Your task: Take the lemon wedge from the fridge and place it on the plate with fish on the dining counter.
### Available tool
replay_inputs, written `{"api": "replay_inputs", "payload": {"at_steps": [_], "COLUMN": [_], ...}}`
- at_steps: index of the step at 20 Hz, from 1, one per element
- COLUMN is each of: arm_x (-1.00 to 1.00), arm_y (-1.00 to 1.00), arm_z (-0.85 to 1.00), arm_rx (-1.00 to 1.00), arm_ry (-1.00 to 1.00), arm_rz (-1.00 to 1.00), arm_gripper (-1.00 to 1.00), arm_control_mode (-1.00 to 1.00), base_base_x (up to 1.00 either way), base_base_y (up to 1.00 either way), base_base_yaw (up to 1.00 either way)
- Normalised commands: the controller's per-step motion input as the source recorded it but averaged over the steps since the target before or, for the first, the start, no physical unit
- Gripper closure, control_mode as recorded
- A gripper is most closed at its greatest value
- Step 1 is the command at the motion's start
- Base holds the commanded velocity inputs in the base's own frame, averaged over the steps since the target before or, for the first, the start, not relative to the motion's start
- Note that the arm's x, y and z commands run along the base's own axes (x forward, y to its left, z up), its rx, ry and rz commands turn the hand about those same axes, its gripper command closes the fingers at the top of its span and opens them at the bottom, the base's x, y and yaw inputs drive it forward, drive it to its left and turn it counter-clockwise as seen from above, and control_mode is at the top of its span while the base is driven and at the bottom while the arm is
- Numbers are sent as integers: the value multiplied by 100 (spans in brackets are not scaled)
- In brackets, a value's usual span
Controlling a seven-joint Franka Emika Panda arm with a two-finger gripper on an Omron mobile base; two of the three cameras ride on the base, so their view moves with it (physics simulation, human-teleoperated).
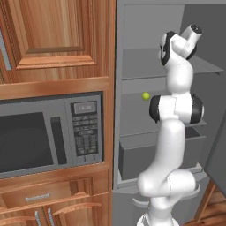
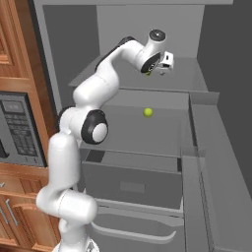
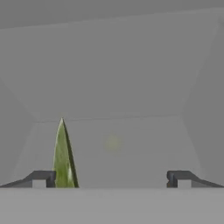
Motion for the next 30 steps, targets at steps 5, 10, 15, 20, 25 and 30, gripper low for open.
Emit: {"api": "replay_inputs", "payload": {"at_steps": [5, 10, 15, 20, 25, 30], "arm_x": [26, 7, -17, -99, -100, -100], "arm_y": [5, 4, 5, 43, 69, 73], "arm_z": [-9, -3, 0, -6, -21, -49], "arm_rx": [2, 1, 0, 0, 0, 0], "arm_ry": [0, 0, -1, -16, -27, -7], "arm_rz": [5, 0, 0, -1, -1, -2], "arm_gripper": [100, 100, 100, 100, 100, 100], "arm_control_mode": [-100, -100, -100, -100, -100, -100], "base_base_x": [0, 0, 0, 0, 0, 0], "base_base_y": [0, 0, 0, 0, 0, 0], "base_base_yaw": [0, 0, 0, 0, 0, 0]}}
